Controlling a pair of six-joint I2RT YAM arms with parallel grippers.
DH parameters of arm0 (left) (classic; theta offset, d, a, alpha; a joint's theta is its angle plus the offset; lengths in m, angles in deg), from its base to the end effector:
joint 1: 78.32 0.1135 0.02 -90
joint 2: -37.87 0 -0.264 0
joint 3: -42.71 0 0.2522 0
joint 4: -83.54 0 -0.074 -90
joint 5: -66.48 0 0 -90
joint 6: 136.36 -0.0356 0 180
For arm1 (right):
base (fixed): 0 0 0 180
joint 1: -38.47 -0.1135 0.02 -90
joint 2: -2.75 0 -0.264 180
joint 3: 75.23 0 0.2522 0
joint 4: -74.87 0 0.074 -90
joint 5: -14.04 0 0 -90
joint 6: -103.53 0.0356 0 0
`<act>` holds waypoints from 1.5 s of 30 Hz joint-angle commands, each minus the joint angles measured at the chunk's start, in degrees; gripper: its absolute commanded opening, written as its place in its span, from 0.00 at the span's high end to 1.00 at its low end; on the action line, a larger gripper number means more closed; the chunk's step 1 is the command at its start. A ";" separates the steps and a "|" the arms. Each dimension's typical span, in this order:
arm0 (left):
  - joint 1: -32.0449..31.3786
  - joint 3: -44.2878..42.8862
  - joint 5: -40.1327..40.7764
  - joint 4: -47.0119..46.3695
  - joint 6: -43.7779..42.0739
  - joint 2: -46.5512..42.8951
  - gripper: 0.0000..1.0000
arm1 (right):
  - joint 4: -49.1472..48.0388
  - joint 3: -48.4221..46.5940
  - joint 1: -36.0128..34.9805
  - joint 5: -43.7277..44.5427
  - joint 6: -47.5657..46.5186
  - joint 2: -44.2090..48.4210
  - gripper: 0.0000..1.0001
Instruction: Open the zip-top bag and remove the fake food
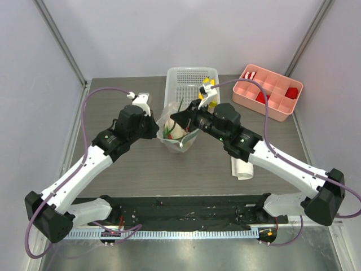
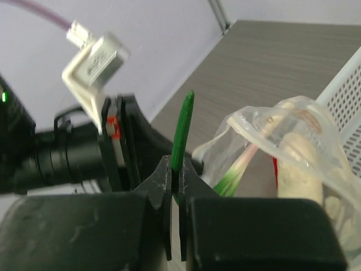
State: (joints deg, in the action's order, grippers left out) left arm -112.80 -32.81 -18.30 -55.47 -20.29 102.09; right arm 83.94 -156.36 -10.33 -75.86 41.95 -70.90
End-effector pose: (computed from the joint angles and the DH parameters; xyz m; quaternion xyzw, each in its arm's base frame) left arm 0.2059 -0.1375 0.3464 0.0405 0.8631 -0.2190 0.4532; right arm 0.2011 0.2297 0.3966 -0.1262 0.7056 0.4346 0.5452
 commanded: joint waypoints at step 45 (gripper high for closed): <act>4.77 -1.08 -15.05 -5.69 11.81 18.73 1.00 | -0.77 45.22 -0.33 5.08 15.43 20.02 0.91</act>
State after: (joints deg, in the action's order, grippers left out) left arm -107.92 -30.03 -30.67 -58.53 -12.99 117.61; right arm 80.10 -113.41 -10.33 -76.50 54.11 -54.11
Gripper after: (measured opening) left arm 0.003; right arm 0.081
